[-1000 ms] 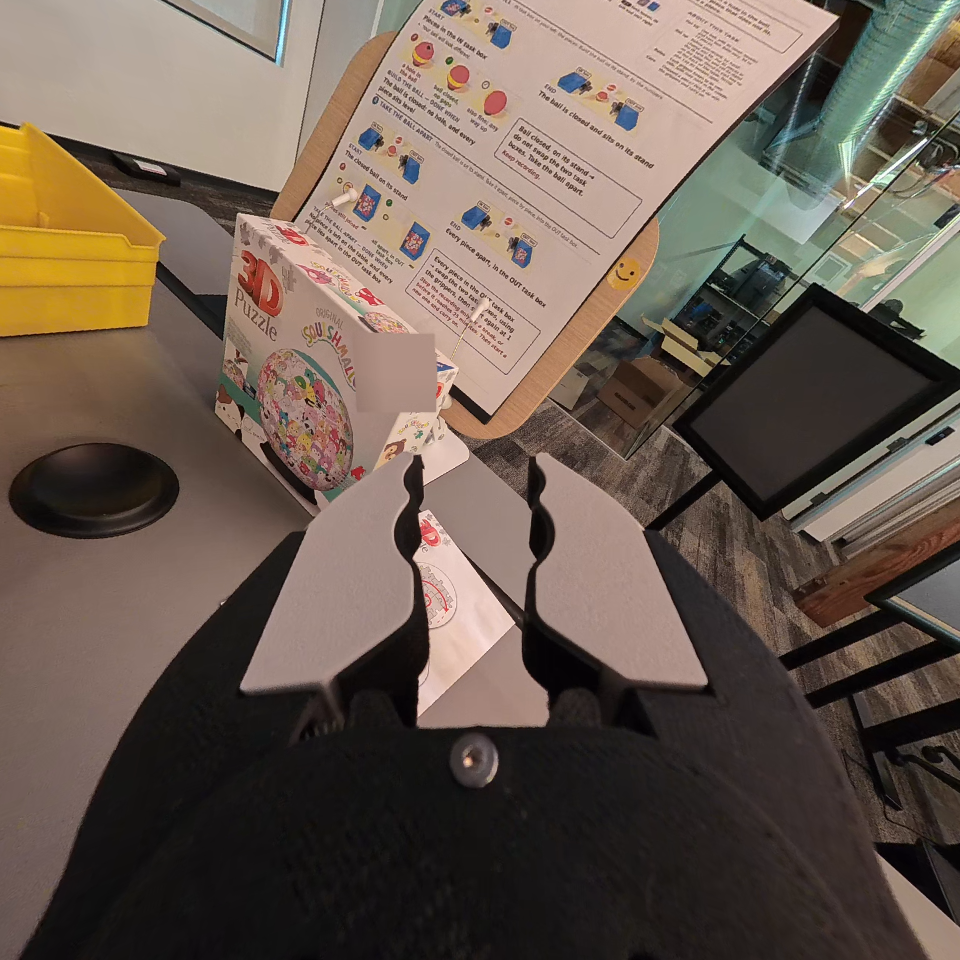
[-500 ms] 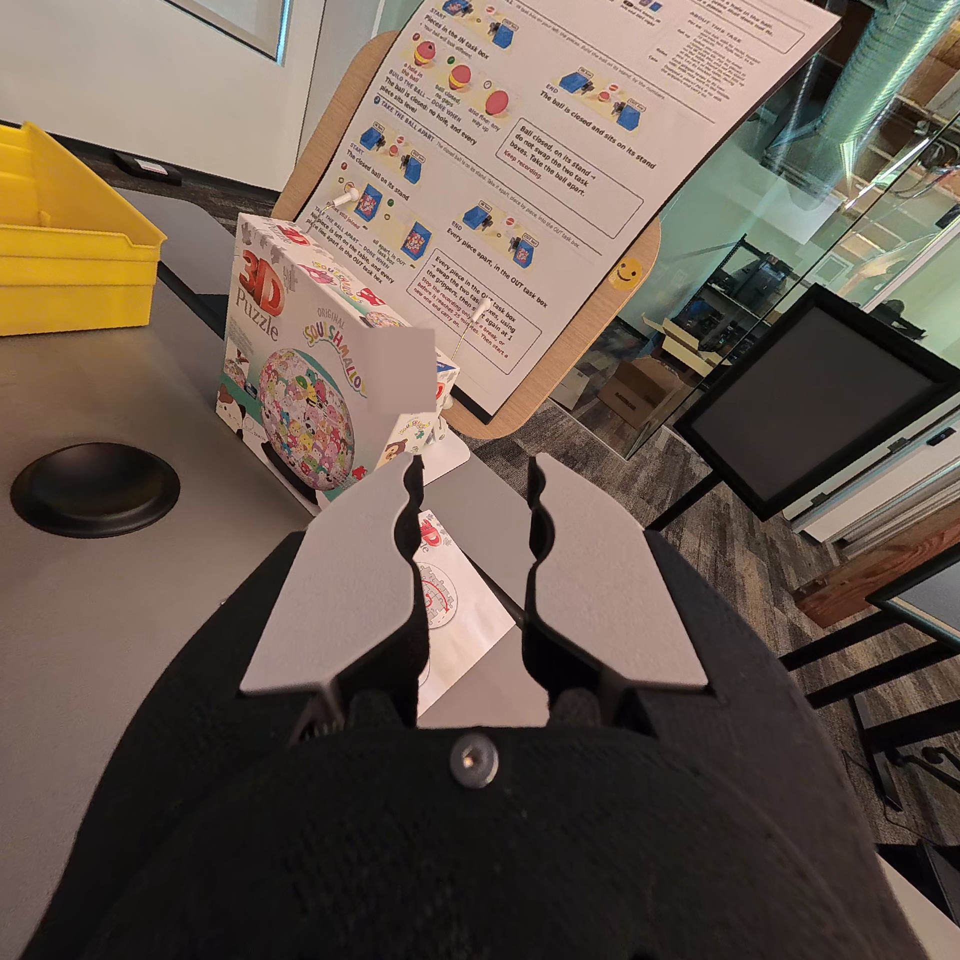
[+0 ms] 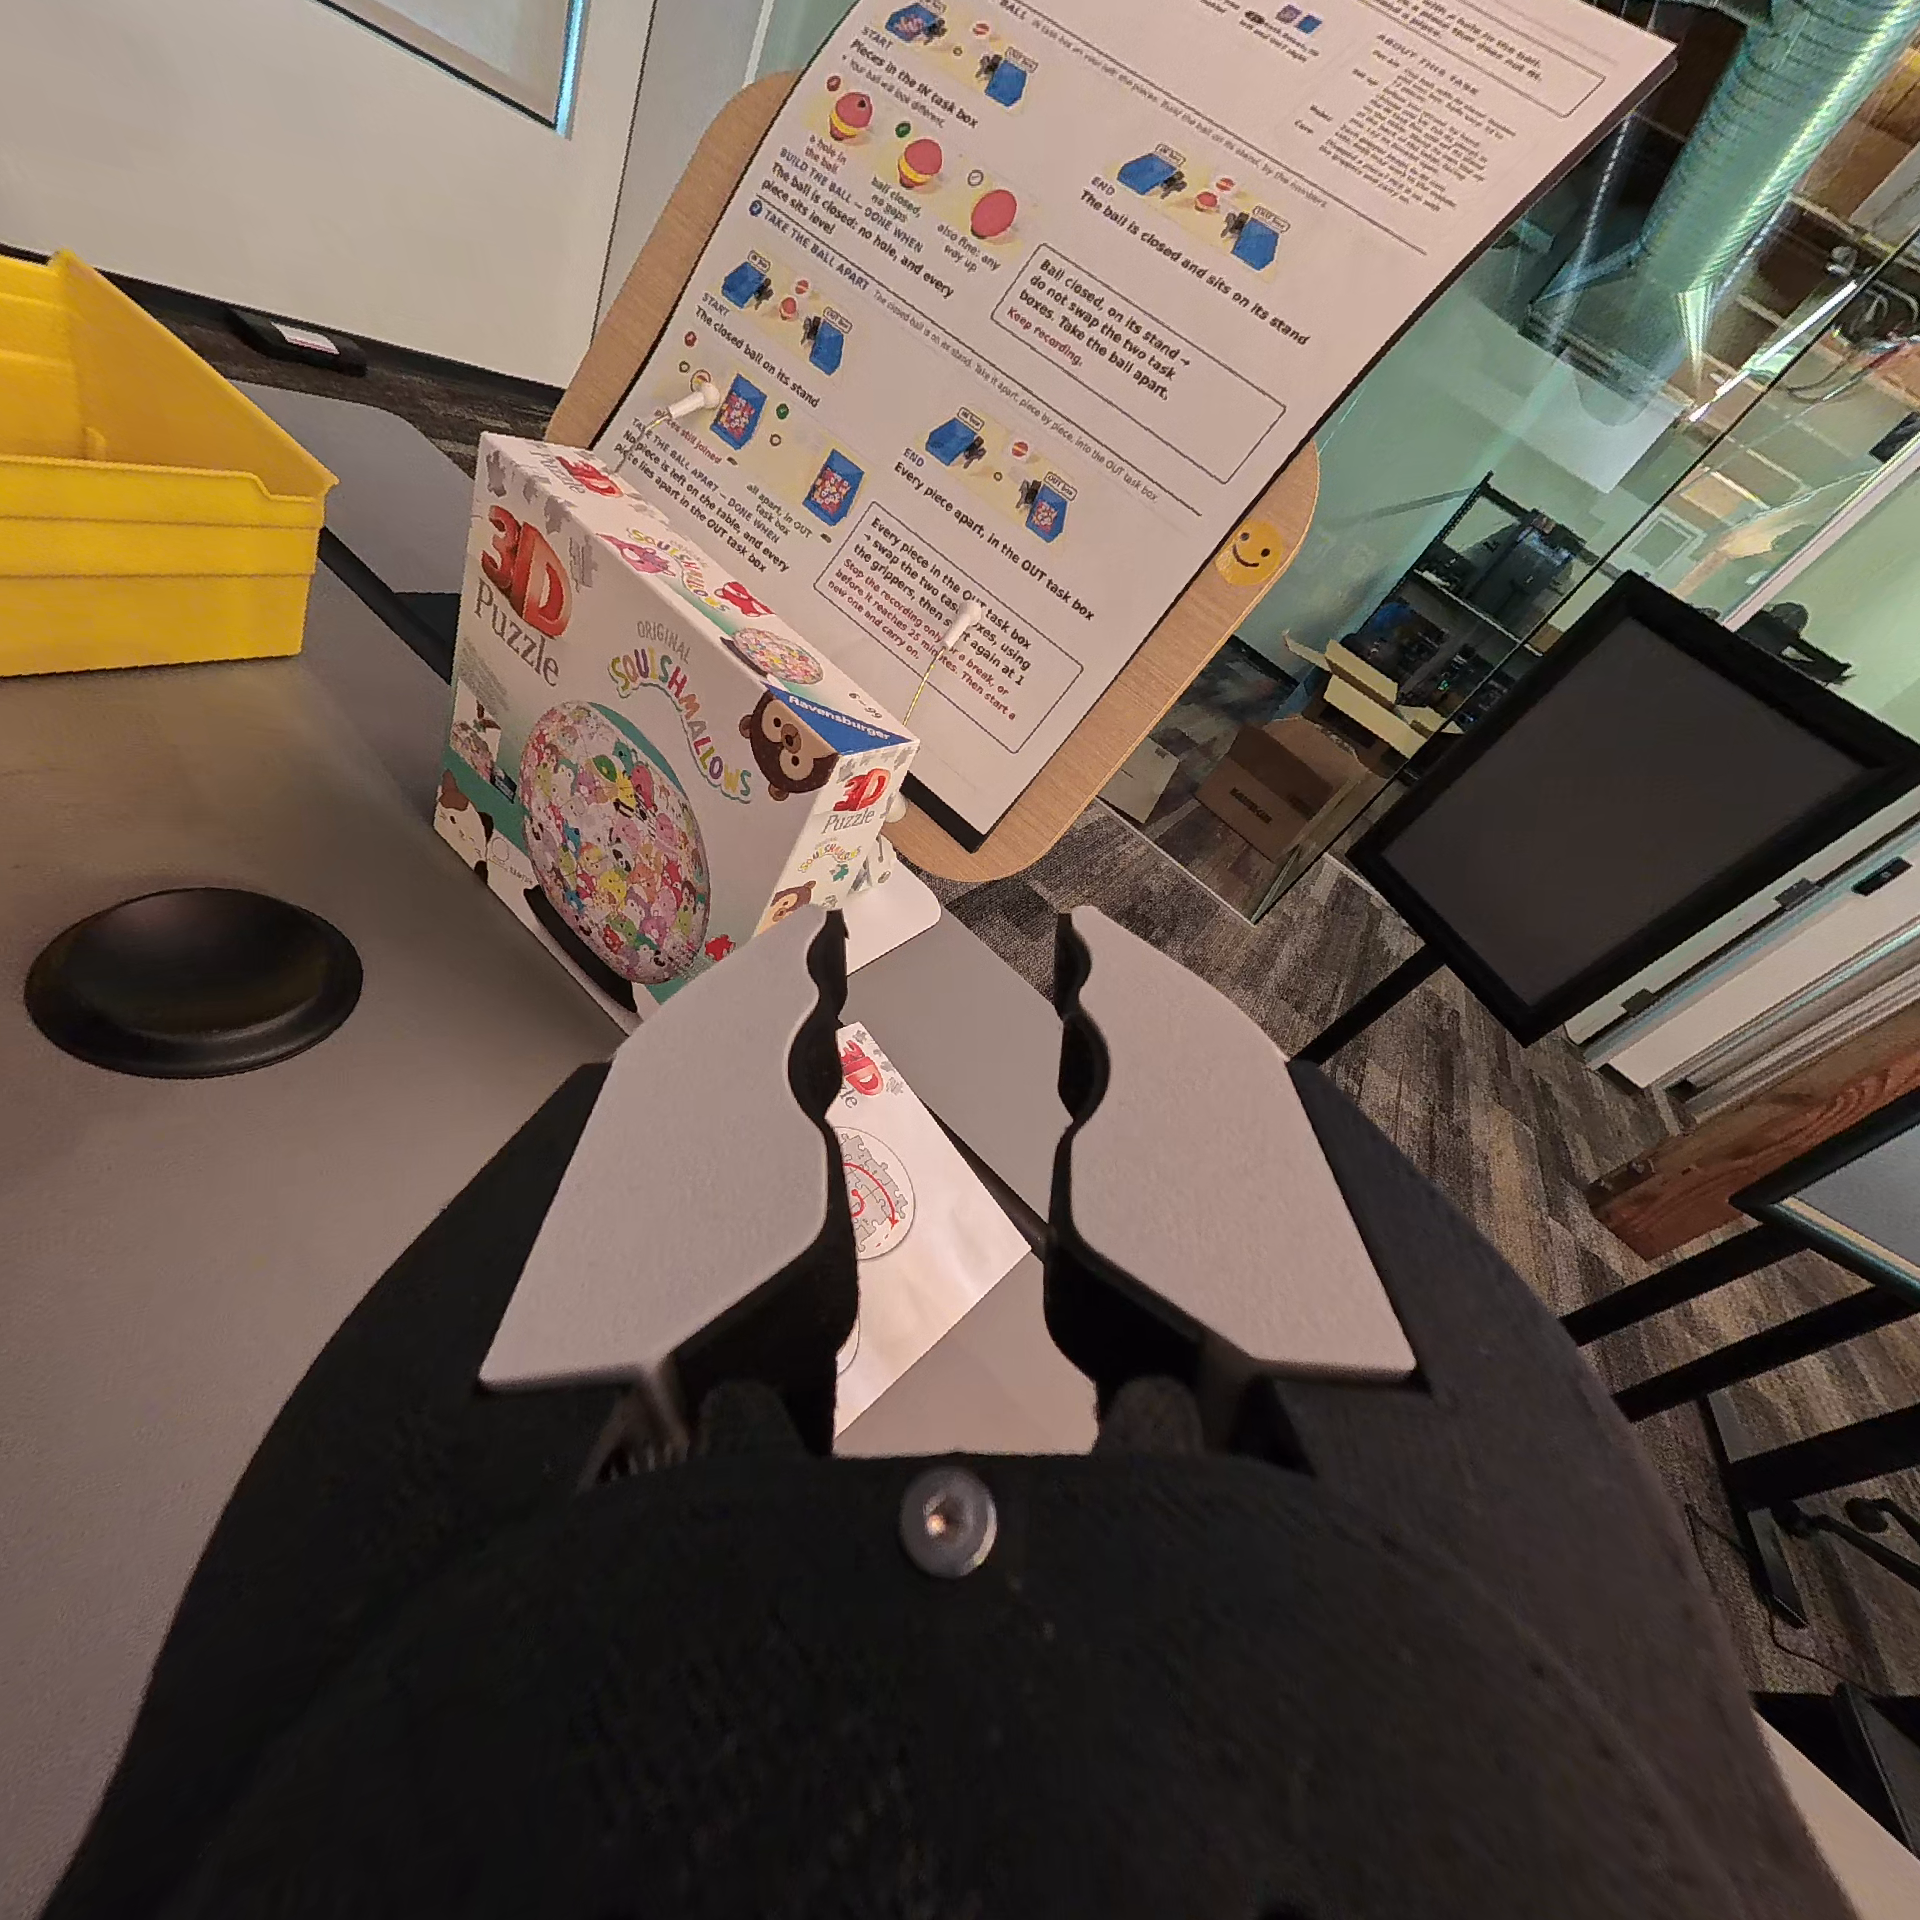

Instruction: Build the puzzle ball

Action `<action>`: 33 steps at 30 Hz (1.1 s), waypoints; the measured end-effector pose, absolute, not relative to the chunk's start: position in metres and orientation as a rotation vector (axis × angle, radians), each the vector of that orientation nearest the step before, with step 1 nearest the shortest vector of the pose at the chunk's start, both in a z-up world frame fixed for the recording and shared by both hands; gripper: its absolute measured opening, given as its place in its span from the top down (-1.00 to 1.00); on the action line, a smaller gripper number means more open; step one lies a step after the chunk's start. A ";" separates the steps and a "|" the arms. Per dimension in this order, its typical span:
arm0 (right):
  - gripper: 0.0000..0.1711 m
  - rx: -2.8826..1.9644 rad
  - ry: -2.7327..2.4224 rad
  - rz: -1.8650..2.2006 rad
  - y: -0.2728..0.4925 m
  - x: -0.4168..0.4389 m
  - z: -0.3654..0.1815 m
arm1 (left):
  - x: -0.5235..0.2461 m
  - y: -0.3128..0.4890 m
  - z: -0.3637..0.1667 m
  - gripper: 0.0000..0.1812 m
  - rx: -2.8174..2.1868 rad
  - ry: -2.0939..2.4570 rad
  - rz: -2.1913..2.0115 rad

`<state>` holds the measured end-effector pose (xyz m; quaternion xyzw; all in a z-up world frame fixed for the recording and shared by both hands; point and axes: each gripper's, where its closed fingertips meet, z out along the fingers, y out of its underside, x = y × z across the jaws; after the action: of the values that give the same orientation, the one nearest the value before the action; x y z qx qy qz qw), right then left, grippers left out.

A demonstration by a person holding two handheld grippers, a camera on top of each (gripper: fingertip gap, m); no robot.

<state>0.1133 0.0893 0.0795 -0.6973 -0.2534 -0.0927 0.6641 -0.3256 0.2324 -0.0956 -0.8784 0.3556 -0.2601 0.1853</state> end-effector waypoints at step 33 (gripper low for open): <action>0.54 -1.585 -0.592 -0.201 0.091 0.108 0.075 | -0.328 0.192 -0.075 0.98 -2.583 0.879 -1.263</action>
<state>0.1081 0.0914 0.0751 -0.7002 -0.2613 -0.0888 0.6585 -0.3277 0.1922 -0.0746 -0.8572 0.2916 -0.4191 0.0675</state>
